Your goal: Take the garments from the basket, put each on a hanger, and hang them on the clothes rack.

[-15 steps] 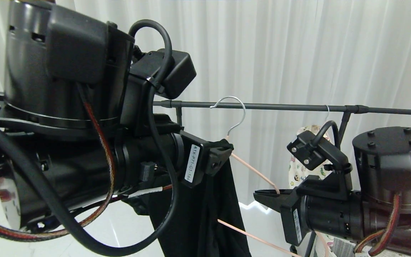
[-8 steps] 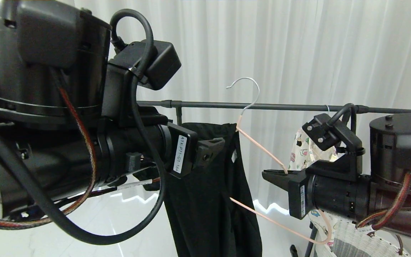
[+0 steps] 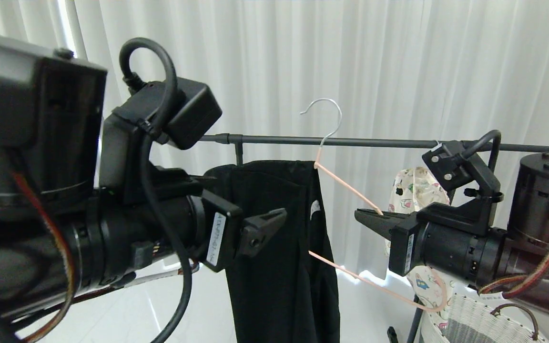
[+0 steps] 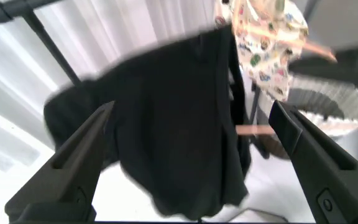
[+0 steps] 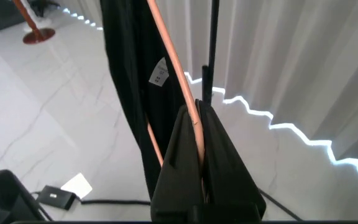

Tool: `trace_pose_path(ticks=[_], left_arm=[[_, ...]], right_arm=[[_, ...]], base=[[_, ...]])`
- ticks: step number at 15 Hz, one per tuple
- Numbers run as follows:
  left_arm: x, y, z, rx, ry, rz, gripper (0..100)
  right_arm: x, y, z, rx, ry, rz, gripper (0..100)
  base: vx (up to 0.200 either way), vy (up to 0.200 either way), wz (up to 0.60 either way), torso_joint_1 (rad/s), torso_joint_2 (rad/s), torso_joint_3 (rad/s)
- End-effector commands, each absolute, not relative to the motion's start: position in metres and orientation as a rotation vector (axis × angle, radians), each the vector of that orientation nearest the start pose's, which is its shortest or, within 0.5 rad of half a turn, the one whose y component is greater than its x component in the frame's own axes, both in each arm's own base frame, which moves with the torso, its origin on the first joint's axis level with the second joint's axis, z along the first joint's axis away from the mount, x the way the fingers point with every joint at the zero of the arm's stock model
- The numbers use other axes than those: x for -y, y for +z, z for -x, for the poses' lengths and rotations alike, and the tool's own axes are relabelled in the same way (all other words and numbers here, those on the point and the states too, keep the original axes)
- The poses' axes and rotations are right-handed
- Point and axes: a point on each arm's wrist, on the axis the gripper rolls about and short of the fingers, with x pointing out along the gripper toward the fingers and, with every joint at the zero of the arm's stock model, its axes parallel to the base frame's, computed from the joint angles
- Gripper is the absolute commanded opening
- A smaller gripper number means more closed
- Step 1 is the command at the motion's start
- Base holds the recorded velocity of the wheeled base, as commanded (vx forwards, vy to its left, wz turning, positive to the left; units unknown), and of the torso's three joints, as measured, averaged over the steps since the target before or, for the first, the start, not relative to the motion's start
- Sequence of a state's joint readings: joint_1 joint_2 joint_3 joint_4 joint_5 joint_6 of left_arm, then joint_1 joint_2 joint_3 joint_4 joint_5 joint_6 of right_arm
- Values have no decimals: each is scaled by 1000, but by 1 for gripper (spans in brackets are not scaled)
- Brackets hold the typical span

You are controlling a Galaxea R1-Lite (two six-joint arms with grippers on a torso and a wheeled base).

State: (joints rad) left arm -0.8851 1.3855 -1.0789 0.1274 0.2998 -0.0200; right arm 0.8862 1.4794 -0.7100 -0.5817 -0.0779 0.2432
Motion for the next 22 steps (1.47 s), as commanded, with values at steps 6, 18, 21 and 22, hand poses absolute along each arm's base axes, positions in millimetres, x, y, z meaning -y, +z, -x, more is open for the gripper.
trace_pose_path(ticks=[6, 18, 21, 22], left_arm=[[104, 267, -127, -287, -747, -334, 100], [131, 230, -141, -362, -1241, -397, 100], [140, 219, -150, -418, -1253, -406, 100], [143, 216, -153, -434, -1254, -407, 100]], right_arm=[[-164, 195, -135, -234, 815, -51, 0], [-119, 174, -89, -172, 991, 97, 0], [-122, 174, -84, -167, 1027, 107, 0], [-123, 174, -83, -166, 1033, 110, 0]], base=[[0, 0, 0, 0, 0, 0], [0, 0, 0, 0, 0, 0], [0, 0, 0, 0, 0, 0], [0, 0, 0, 0, 0, 0]])
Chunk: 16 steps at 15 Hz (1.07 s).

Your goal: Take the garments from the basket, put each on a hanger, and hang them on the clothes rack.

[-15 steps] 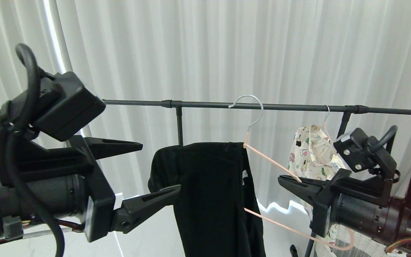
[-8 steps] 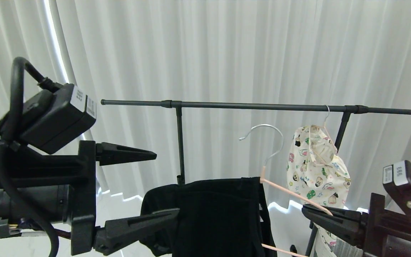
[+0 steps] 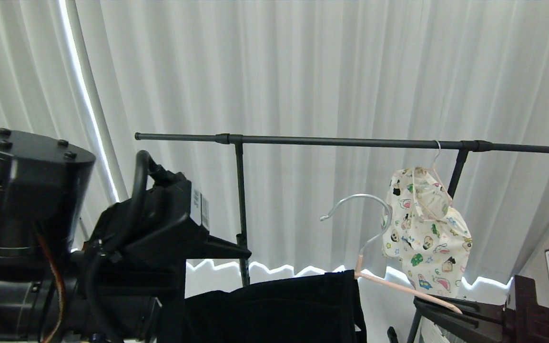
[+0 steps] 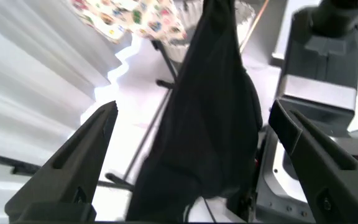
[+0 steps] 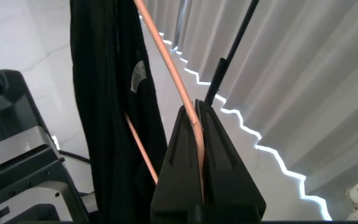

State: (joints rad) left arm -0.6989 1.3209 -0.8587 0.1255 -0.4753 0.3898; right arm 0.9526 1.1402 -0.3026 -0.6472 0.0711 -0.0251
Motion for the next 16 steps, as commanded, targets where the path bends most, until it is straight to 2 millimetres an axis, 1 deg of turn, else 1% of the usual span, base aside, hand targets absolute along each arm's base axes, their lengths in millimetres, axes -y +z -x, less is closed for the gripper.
trace_pose_path(ticks=[1, 2, 5, 8, 13, 14, 16], left_arm=[[144, 215, -154, -439, -1253, -407, 100], [147, 210, -158, -454, -1254, -408, 100], [156, 205, -160, -463, -1280, -416, 100], [157, 199, -161, -482, -1283, -418, 100], [158, 197, -160, -476, -1294, -437, 100], [157, 195, -160, -469, -1299, -456, 0], [158, 194, -161, -467, -1301, -467, 0]], right_arm=[[-123, 173, -83, -167, 1038, 111, 0], [-123, 174, -82, -166, 1042, 110, 0], [-125, 175, -80, -161, 1059, 110, 0], [-126, 179, -81, -148, 1061, 104, 0], [-127, 180, -81, -142, 1061, 101, 0], [-127, 180, -81, -142, 1061, 101, 0], [-127, 181, -81, -140, 1061, 100, 0]], base=[[0, 0, 0, 0, 0, 0], [0, 0, 0, 0, 0, 0], [0, 0, 0, 0, 0, 0], [0, 0, 0, 0, 0, 0], [0, 0, 0, 0, 0, 0], [0, 0, 0, 0, 0, 0], [0, 0, 0, 0, 0, 0]])
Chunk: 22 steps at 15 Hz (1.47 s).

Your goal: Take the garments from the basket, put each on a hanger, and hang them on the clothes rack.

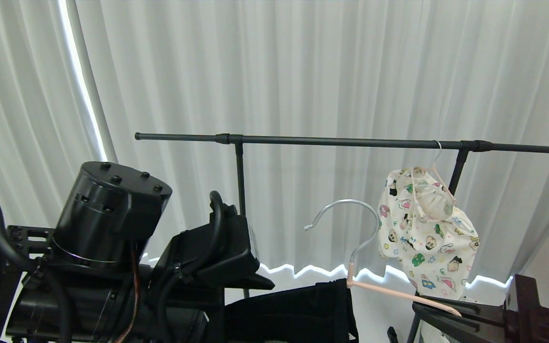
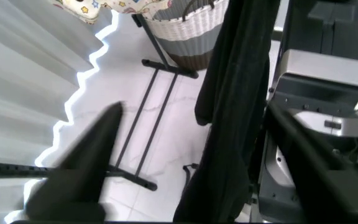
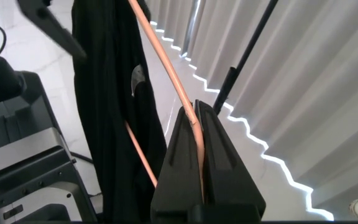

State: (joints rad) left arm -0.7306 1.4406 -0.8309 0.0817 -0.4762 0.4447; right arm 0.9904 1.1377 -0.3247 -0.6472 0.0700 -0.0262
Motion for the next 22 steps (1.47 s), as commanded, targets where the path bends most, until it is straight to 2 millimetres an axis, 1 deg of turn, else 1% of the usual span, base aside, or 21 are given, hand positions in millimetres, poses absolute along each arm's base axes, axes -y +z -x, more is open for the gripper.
trace_pose_path(ticks=[1, 6, 7, 10, 12, 13, 16, 19, 21, 22], left_arm=[[158, 194, -161, -469, -1302, -467, 0], [157, 195, -161, -466, -1300, -466, 0], [157, 195, -161, -466, -1300, -466, 0], [156, 194, -161, -467, -1293, -466, 0], [152, 191, -162, -485, -1272, -467, 0], [149, 189, -163, -495, -1238, -474, 0], [138, 190, -169, -511, -1029, -538, 0], [124, 201, -173, -477, -918, -528, 0], [122, 216, -183, -361, -861, -495, 0], [124, 222, -188, -305, -825, -489, 0]], right_arm=[[-127, 181, -81, -140, 1061, 100, 0], [-127, 182, -82, -126, 1061, 93, 0], [-127, 181, -81, -127, 1063, 94, 100], [-126, 181, -79, -124, 1063, 96, 100], [-125, 179, -81, -128, 1003, 103, 100], [-125, 179, -82, -127, 968, 108, 100], [-123, 173, -82, -150, 948, 122, 100], [-123, 160, -84, -215, 936, 155, 100], [-125, 148, -91, -313, 900, 201, 100], [-130, 144, -97, -347, 887, 211, 100]], base=[[0, 0, 0, 0, 0, 0], [0, 0, 0, 0, 0, 0], [0, 0, 0, 0, 0, 0], [0, 0, 0, 0, 0, 0], [0, 0, 0, 0, 0, 0], [0, 0, 0, 0, 0, 0], [0, 0, 0, 0, 0, 0], [0, 0, 0, 0, 0, 0], [0, 0, 0, 0, 0, 0], [0, 0, 0, 0, 0, 0]])
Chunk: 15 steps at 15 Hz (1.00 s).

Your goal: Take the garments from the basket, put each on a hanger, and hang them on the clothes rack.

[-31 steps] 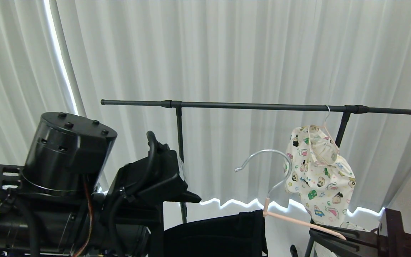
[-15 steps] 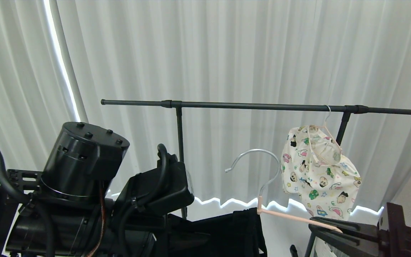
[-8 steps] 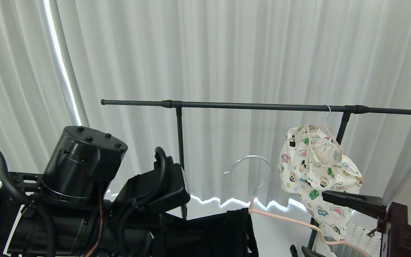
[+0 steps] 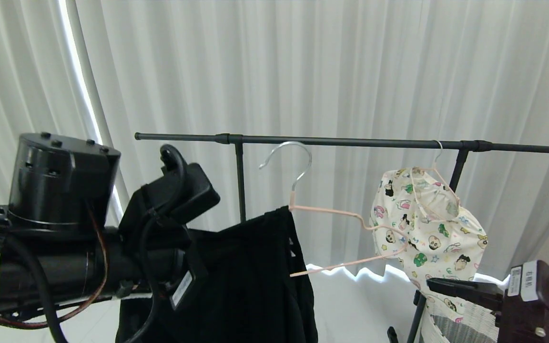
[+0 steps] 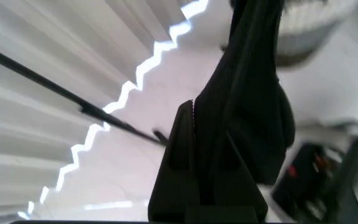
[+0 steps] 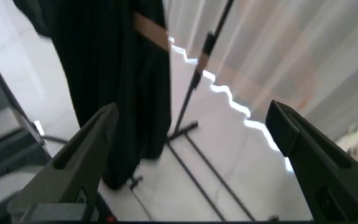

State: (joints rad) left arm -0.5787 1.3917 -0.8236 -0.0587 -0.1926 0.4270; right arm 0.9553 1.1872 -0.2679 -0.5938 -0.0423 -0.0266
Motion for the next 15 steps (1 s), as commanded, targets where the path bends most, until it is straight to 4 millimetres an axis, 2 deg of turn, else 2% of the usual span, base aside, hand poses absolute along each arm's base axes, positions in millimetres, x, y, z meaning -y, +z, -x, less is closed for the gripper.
trace_pose_path(ticks=[1, 3, 6, 7, 8, 11, 15], left_arm=[[126, 227, -191, -271, -793, -481, 0], [127, 235, -196, -219, -744, -441, 0], [127, 245, -203, -182, -720, -425, 0], [127, 246, -204, -179, -718, -424, 0], [129, 252, -210, -163, -710, -415, 0], [135, 261, -220, -134, -704, -410, 0], [139, 263, -227, -134, -685, -412, 0]], right_arm=[[-135, 144, -102, -363, 879, 211, 100], [-157, 150, -118, -407, 855, 111, 100], [-180, 158, -135, -375, 818, -13, 100], [-183, 158, -137, -368, 809, -20, 100], [-198, 161, -144, -329, 798, -58, 100], [-221, 163, -154, -276, 823, -94, 100], [-240, 168, -169, -228, 803, -129, 100]], base=[[0, 0, 0, 0, 0, 0], [0, 0, 0, 0, 0, 0], [0, 0, 0, 0, 0, 0], [0, 0, 0, 0, 0, 0], [0, 0, 0, 0, 0, 0], [0, 0, 0, 0, 0, 0], [0, 0, 0, 0, 0, 0]])
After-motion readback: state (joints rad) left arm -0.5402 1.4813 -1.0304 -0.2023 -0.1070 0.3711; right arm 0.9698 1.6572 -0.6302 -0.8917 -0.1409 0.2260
